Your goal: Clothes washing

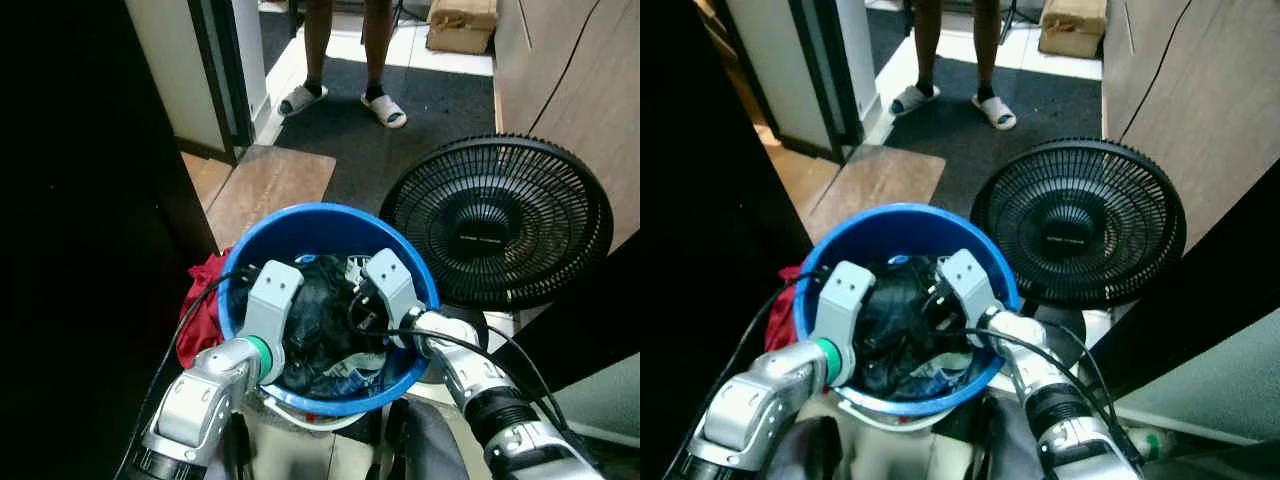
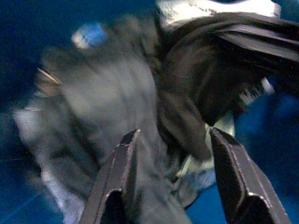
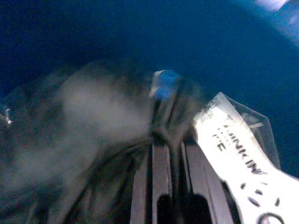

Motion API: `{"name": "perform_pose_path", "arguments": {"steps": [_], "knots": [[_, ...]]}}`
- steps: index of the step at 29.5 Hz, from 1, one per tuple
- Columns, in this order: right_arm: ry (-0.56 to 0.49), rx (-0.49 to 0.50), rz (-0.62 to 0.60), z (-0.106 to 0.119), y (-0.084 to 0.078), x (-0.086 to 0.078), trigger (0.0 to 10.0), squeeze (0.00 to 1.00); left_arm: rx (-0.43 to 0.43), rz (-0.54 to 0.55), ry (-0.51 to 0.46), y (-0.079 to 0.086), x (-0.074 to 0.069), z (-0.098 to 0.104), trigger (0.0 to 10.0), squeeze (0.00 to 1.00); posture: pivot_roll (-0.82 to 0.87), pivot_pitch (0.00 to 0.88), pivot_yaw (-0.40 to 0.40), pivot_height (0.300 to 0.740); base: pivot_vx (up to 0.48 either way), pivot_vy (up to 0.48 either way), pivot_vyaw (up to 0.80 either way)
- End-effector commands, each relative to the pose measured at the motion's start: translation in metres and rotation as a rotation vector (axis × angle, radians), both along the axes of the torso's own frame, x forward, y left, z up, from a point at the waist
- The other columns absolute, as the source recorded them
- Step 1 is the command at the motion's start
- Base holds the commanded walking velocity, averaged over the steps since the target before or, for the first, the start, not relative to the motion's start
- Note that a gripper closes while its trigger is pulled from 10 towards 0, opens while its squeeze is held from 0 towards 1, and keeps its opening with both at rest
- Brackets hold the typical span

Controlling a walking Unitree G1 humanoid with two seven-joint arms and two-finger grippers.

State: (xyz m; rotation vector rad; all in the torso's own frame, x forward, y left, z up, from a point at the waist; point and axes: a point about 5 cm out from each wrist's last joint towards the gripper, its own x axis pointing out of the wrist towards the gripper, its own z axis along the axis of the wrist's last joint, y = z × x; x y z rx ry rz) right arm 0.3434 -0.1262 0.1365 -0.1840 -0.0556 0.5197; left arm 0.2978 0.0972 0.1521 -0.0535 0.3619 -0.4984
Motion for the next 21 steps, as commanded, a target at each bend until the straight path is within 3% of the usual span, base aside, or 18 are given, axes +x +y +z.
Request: {"name": "perform_pose_path", "arguments": {"steps": [1,2,5,6,9,10,11,13,14,16,18,21], "knots": [[-0.203,0.118,-0.069,0.042,-0.010,-0.004,10.0,0.00,-0.083,0.041,-0.062,0.011,0.003,0.026,10.0,0.00,0.11,0.151,0.069,0.580,0.000,0.000,0.00],[-0.203,0.118,-0.069,0.042,-0.010,-0.004,10.0,0.00,-0.083,0.041,-0.062,0.011,0.003,0.026,10.0,0.00,0.11,0.151,0.069,0.580,0.000,0.000,0.00],[-0.402,0.218,-0.126,0.086,-0.009,-0.018,10.0,0.00,-0.261,0.060,-0.175,0.016,0.011,0.071,10.0,0.00,0.11,0.124,0.072,0.580,0.000,0.000,0.00],[-0.402,0.218,-0.126,0.086,-0.009,-0.018,10.0,0.00,-0.261,0.060,-0.175,0.016,0.011,0.071,10.0,0.00,0.11,0.124,0.072,0.580,0.000,0.000,0.00],[-0.493,0.272,-0.129,0.113,0.003,-0.023,10.0,0.00,-0.263,0.067,-0.322,0.018,0.015,0.100,10.0,0.00,0.11,0.097,0.068,0.580,0.000,0.000,0.00],[-0.493,0.272,-0.129,0.113,0.003,-0.023,10.0,0.00,-0.263,0.067,-0.322,0.018,0.015,0.100,10.0,0.00,0.11,0.097,0.068,0.580,0.000,0.000,0.00],[-0.503,0.273,-0.127,0.114,0.008,-0.024,10.0,0.00,-0.231,0.068,-0.385,0.018,0.015,0.107,10.0,0.00,0.11,0.078,0.059,0.580,0.000,0.000,0.00],[-0.503,0.273,-0.127,0.114,0.008,-0.024,10.0,0.00,-0.231,0.068,-0.385,0.018,0.015,0.107,10.0,0.00,0.11,0.078,0.059,0.580,0.000,0.000,0.00],[-0.481,0.282,-0.131,0.109,0.012,-0.023,10.0,0.00,-0.192,0.078,-0.441,0.018,0.014,0.111,10.0,0.00,0.11,0.062,0.047,0.580,0.000,0.000,0.00],[-0.481,0.282,-0.131,0.109,0.012,-0.023,10.0,0.00,-0.192,0.078,-0.441,0.018,0.014,0.111,10.0,0.00,0.11,0.062,0.047,0.580,0.000,0.000,0.00],[-0.399,0.287,-0.150,0.084,0.019,-0.024,10.0,0.00,-0.157,0.141,-0.524,0.021,0.014,0.117,10.0,0.00,0.11,0.036,0.022,0.580,0.000,0.000,0.00],[-0.331,0.292,-0.204,0.065,0.018,-0.023,10.0,0.00,-0.146,0.199,-0.545,0.026,0.015,0.117,10.0,0.00,0.12,0.014,0.003,0.580,0.000,0.000,0.00]]}}
